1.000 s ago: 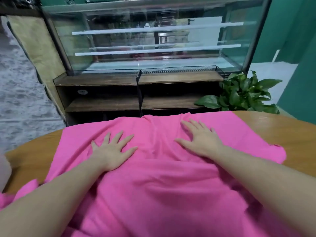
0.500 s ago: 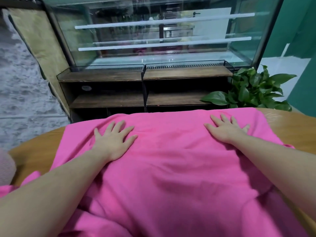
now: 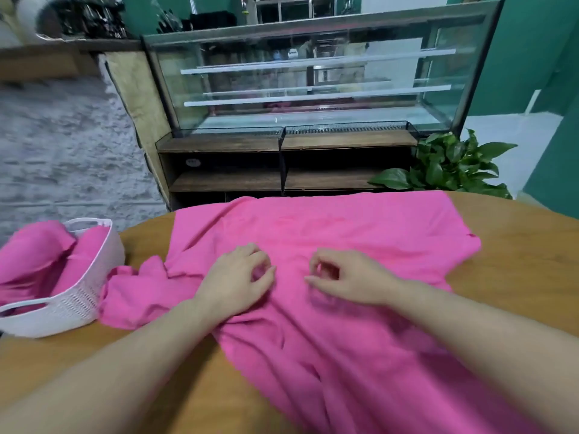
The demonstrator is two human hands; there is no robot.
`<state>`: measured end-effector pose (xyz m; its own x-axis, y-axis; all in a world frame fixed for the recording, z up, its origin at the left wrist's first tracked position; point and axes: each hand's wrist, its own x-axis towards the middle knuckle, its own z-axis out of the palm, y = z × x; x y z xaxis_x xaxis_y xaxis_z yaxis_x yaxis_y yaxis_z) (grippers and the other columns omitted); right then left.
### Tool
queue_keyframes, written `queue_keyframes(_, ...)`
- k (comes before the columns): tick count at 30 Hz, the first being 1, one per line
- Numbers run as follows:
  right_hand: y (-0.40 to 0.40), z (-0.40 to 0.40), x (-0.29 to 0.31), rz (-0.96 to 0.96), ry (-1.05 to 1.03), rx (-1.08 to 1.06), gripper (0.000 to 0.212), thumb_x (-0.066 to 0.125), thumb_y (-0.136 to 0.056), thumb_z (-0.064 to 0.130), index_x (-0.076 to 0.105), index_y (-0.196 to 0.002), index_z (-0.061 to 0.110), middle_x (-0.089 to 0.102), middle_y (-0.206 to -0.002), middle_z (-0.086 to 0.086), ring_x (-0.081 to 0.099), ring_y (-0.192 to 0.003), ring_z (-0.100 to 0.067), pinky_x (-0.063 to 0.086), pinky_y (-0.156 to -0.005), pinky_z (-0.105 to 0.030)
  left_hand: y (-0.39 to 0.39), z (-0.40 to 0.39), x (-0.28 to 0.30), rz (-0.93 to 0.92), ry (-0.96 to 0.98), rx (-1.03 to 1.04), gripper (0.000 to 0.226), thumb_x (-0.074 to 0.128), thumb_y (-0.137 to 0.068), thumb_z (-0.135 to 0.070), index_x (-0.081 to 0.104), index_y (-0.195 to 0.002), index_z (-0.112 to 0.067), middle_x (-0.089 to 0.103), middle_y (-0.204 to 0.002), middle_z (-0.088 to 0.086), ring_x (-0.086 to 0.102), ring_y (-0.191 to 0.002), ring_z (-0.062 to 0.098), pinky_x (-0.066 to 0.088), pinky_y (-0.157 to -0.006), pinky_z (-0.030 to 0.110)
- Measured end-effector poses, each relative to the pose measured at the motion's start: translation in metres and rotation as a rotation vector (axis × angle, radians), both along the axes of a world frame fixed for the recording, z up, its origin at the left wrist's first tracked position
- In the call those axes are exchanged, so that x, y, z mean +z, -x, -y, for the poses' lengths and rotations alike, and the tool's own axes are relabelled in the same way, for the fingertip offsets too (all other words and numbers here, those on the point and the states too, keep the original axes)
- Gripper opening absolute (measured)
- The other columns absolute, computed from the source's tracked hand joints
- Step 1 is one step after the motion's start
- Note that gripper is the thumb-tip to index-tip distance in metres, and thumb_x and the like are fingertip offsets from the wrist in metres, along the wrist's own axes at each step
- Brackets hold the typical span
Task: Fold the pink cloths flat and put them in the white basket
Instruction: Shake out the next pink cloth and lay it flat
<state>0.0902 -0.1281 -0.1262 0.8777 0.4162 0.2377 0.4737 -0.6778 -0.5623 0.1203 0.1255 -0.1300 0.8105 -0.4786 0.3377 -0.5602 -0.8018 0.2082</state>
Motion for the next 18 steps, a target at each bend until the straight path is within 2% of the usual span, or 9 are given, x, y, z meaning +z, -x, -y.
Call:
queue_keyframes(4, 0.053, -0.019, 0.006, -0.01, 0.155, 0.092, 0.032, 0.059, -0.086, 0.061, 0.054, -0.08, 0.031, 0.053, -0.065, 0.016, 0.049, -0.063, -0.001, 0.047, -0.069, -0.03, 0.046, -0.018, 0.005, -0.096, -0.003, 0.0, 0.044, 0.031, -0.088, -0.061, 0.059, -0.088, -0.027, 0.056, -0.085, -0.012, 0.056, -0.079, 0.008, 0.048, -0.074, 0.035)
queue_keyframes(7, 0.081, -0.022, 0.008, -0.163, 0.246, 0.057, 0.055, 0.051, -0.077, 0.078, 0.059, -0.085, 0.024, 0.061, -0.075, 0.01, 0.055, -0.07, -0.007, 0.051, -0.073, -0.032, 0.071, -0.034, 0.009, -0.198, -0.177, -0.064, 0.051, 0.03, -0.086, -0.071, 0.06, -0.098, -0.031, 0.057, -0.092, -0.014, 0.056, -0.088, 0.006, 0.048, -0.082, 0.035)
queue_keyframes(9, 0.096, -0.023, 0.009, -0.293, 0.323, 0.035, 0.064, 0.05, -0.068, 0.087, 0.064, -0.089, 0.028, 0.065, -0.082, 0.007, 0.061, -0.078, -0.014, 0.053, -0.078, -0.036, 0.086, -0.043, 0.013, -0.207, -0.316, -0.106, 0.062, 0.031, -0.082, -0.082, 0.06, -0.104, -0.032, 0.056, -0.097, -0.014, 0.055, -0.095, 0.007, 0.048, -0.085, 0.034)
queue_keyframes(12, 0.117, -0.028, 0.016, -0.338, 0.445, 0.035, 0.07, 0.059, -0.065, 0.086, 0.068, -0.11, 0.033, 0.063, -0.106, 0.007, 0.059, -0.099, -0.016, 0.049, -0.093, -0.035, 0.104, -0.051, 0.023, -0.217, -0.442, -0.108, 0.094, 0.025, -0.065, -0.1, 0.055, -0.125, -0.034, 0.053, -0.11, -0.015, 0.053, -0.107, 0.008, 0.046, -0.091, 0.031)
queue_keyframes(15, 0.134, -0.031, 0.025, -0.331, 0.587, 0.059, 0.073, 0.069, -0.07, 0.074, 0.057, -0.132, 0.037, 0.048, -0.132, 0.001, 0.048, -0.122, -0.023, 0.039, -0.108, -0.036, 0.118, -0.054, 0.033, -0.215, -0.536, -0.121, 0.115, 0.031, -0.05, -0.104, 0.045, -0.139, -0.033, 0.05, -0.12, -0.012, 0.054, -0.111, 0.011, 0.047, -0.094, 0.03)
queue_keyframes(17, 0.144, -0.034, 0.026, -0.331, 0.676, 0.05, 0.071, 0.07, -0.072, 0.07, 0.052, -0.135, 0.043, 0.04, -0.141, 0.0, 0.042, -0.126, -0.027, 0.037, -0.11, -0.042, 0.124, -0.054, 0.04, -0.213, -0.569, -0.115, 0.105, 0.042, -0.054, -0.1, 0.051, -0.132, -0.029, 0.048, -0.113, -0.008, 0.057, -0.105, 0.017, 0.049, -0.088, 0.033)
queue_keyframes(18, 0.151, -0.036, 0.027, -0.316, 0.688, 0.028, 0.068, 0.067, -0.072, 0.073, 0.054, -0.132, 0.045, 0.039, -0.142, 0.001, 0.039, -0.127, -0.027, 0.035, -0.109, -0.045, 0.128, -0.055, 0.043, -0.195, -0.552, -0.096, 0.087, 0.044, -0.063, -0.09, 0.057, -0.12, -0.025, 0.046, -0.106, -0.007, 0.059, -0.1, 0.02, 0.049, -0.084, 0.035)
